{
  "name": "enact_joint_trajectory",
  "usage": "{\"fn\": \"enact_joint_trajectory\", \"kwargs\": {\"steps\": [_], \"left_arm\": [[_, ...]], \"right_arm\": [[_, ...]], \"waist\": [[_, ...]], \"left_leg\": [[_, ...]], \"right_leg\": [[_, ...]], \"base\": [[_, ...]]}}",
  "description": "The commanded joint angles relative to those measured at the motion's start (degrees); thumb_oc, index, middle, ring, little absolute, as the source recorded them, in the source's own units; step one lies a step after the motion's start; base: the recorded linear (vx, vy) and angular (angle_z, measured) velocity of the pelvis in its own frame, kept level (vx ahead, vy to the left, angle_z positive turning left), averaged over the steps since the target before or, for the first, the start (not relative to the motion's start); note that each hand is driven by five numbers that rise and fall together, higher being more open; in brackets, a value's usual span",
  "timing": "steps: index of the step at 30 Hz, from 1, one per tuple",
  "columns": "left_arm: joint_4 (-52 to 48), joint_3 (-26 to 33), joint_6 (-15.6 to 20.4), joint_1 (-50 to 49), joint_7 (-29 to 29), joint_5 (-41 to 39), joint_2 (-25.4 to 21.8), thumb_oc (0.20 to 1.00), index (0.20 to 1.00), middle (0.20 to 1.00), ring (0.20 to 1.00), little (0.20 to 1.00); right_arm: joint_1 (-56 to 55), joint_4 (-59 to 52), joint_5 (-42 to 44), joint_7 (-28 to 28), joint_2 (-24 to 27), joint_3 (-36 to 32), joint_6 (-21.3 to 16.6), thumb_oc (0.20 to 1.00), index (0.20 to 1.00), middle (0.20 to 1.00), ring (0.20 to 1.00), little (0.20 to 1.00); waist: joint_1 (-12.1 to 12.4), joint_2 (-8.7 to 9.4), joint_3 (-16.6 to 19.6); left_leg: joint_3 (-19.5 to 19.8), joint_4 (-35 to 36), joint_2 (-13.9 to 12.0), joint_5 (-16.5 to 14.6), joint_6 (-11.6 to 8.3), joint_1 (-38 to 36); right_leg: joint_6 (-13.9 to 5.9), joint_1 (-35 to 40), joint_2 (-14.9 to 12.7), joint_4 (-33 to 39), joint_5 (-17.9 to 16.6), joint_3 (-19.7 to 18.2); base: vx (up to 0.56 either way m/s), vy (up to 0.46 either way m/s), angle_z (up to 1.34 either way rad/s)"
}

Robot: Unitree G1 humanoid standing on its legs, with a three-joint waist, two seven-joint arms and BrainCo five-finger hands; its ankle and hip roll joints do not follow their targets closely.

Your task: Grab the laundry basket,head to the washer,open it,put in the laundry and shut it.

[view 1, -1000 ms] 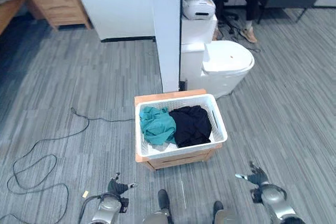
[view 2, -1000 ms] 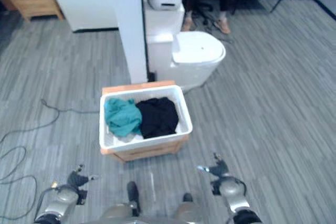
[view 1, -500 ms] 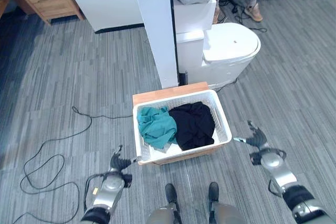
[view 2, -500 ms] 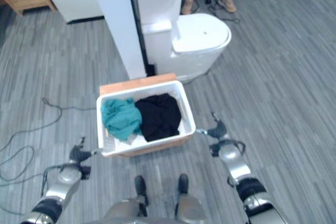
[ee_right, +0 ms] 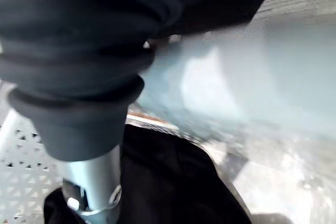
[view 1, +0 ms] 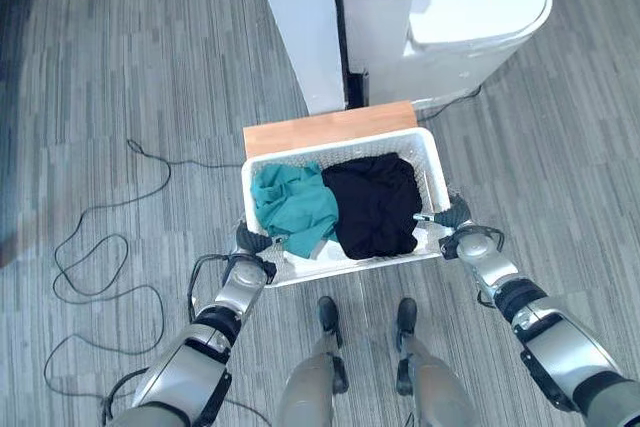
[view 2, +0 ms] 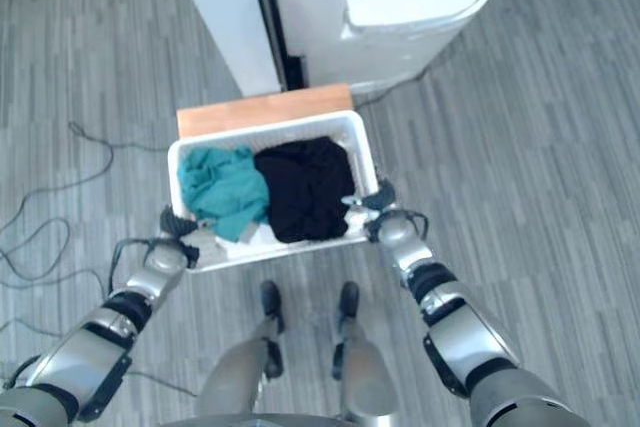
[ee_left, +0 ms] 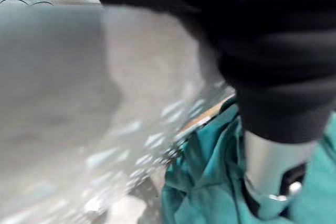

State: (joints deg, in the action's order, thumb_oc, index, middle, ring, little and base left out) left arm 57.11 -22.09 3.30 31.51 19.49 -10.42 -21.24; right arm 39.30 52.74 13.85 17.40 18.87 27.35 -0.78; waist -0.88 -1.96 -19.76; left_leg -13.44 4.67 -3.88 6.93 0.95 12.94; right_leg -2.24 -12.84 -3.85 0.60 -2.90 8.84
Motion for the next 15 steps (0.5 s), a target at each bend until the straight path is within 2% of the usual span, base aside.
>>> {"fn": "enact_joint_trajectory", "kwargs": {"steps": [1, 2, 9, 15], "left_arm": [[4.18, -0.05, -0.69, 0.03, -0.45, -0.86, 1.09, 0.2, 0.2, 0.2, 0.2, 0.2], [3.87, -0.15, -0.62, -0.19, -0.69, -0.99, 1.82, 0.2, 0.2, 0.2, 0.2, 0.2], [-2.75, 0.21, 0.18, -6.03, -1.33, -1.39, 4.97, 0.2, 0.2, 0.2, 0.2, 0.2], [-15.75, 1.76, 0.95, -12.81, -2.64, -0.75, 5.29, 0.2, 0.2, 0.2, 0.2, 0.2]], "right_arm": [[0.66, 0.36, 2.83, 0.01, -2.71, 1.29, -1.48, 0.351, 0.351, 0.351, 0.351, 0.351], [0.31, 0.22, 3.31, -0.27, -2.88, 1.28, -1.73, 0.2, 0.2, 0.2, 0.2, 0.2], [-5.18, -5.11, 6.75, -0.87, -4.13, -0.34, -3.77, 0.2, 0.2, 0.2, 0.2, 0.2], [-14.24, -19.0, 6.15, -1.93, -2.2, -4.26, -5.64, 0.2, 0.2, 0.2, 0.2, 0.2]], "waist": [[0.49, 3.09, -0.42], [0.45, 3.05, -0.49], [0.23, 3.09, 0.09], [-0.58, 3.18, 2.2]], "left_leg": [[1.87, -0.07, 0.12, -0.49, -4.8, 1.59], [1.91, -0.04, 0.13, -0.47, -4.83, 1.58], [1.7, 0.18, -0.14, -0.95, -5.14, -0.54], [0.98, 0.32, -0.69, -1.93, -5.34, -3.74]], "right_leg": [[-4.54, -4.66, -2.04, -3.18, 2.41, -3.58], [-4.48, -4.67, -2.02, -3.26, 2.43, -3.65], [-4.25, -2.48, -1.49, -2.51, 2.76, -3.8], [-4.23, 1.18, -0.99, -0.5, 3.08, -3.32]], "base": [[0.0, -0.033, 0.01], [0.01, -0.037, 0.03], [0.0, -0.036, 0.03], [0.01, -0.076, 0.06]]}}
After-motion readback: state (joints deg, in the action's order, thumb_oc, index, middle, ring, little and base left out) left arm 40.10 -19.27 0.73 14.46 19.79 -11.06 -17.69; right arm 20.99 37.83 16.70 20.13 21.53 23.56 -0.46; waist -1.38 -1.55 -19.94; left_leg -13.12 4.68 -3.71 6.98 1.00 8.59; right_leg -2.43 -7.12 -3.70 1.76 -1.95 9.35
